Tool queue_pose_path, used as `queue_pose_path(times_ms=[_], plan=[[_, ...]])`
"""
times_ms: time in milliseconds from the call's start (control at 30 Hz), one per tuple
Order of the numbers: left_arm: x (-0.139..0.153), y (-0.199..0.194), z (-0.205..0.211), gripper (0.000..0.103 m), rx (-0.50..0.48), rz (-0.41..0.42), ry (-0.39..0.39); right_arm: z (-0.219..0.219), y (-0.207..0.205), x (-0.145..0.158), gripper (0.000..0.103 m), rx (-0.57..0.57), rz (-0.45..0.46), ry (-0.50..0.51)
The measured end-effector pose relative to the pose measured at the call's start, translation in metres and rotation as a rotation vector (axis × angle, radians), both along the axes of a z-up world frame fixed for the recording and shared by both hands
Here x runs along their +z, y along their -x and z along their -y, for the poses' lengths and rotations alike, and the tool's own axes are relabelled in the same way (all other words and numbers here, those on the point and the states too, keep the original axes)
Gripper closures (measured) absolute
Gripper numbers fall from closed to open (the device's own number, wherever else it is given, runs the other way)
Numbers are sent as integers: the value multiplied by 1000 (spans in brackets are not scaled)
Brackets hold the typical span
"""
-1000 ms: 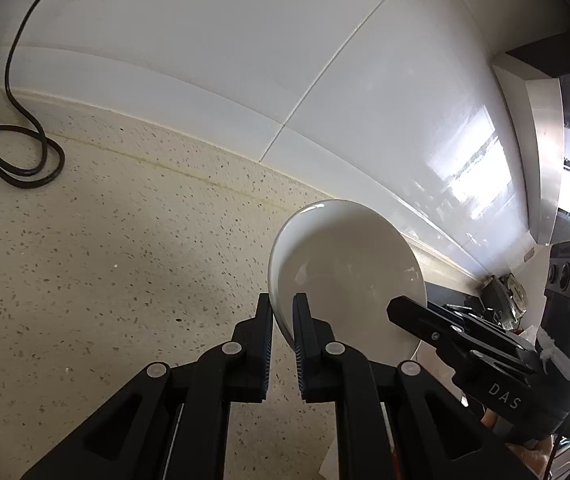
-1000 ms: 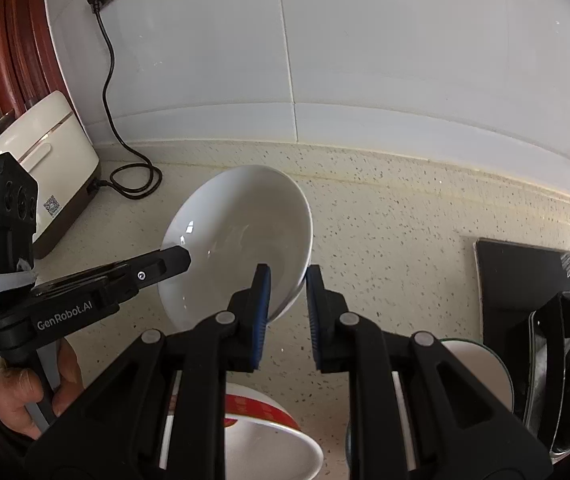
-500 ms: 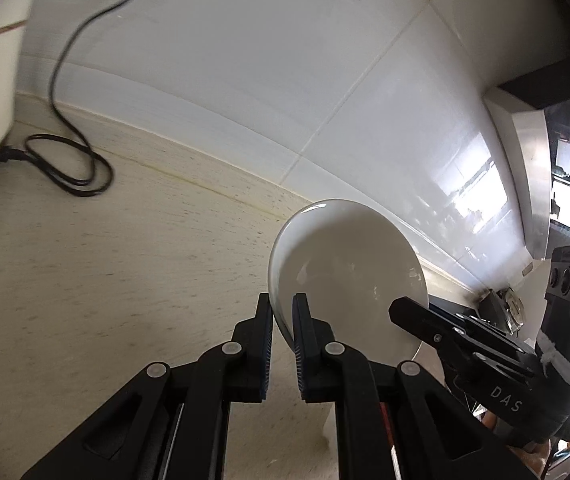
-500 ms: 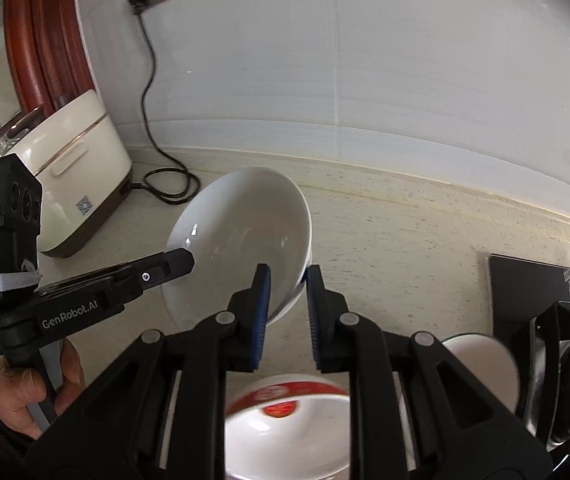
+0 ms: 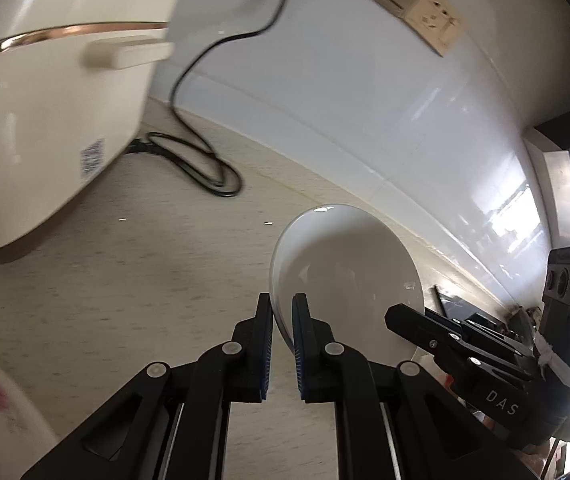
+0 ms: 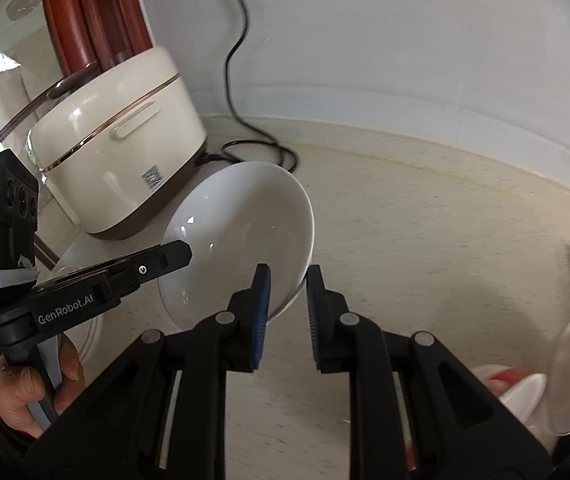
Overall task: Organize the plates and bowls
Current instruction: 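Lift the white bowl with both grippers and carry it toward the rice cooker, then lower the white bowl onto the counter by the rice cooker and open both grippers, then move both grippers to the red-banded white bowl beside the stove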
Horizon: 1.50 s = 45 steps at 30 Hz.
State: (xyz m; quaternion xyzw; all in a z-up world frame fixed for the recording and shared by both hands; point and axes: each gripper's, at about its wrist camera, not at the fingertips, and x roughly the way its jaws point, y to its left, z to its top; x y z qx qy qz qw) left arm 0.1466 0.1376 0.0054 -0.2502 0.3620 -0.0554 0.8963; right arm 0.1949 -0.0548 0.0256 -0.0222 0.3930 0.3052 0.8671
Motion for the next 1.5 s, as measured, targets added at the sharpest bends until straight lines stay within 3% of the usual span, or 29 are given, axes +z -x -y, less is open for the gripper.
queue_pose_path(times_ms=[367, 733, 967, 1000, 1067, 1133, 1267, 1400, 1500], plan=[[-16, 7, -38, 93, 61, -82, -34, -50, -2, -29, 82, 58, -75, -4], [-23, 5, -44, 93, 82, -111, -59, -65, -10, -43, 82, 61, -117, -15], [-20, 5, -42, 86, 76, -103, -56, -65, -12, -47, 72, 49, -128, -16], [-20, 4, -43, 83, 81, -104, -59, -65, -12, -47, 70, 44, -126, -13], [-19, 6, -45, 69, 102, -100, -58, -62, -13, -46, 49, 23, -119, 3], [-18, 10, -49, 60, 121, -78, -56, -57, -12, -43, 37, -3, -102, 1], [1, 27, -45, 58, 147, -5, -85, -42, 0, -28, 37, -50, -48, -13], [31, 59, -23, 29, 153, 125, -156, -18, 32, -7, 27, -93, 24, -59], [47, 86, 1, 21, 153, 223, -242, 4, 61, 3, 21, -143, 72, -89]])
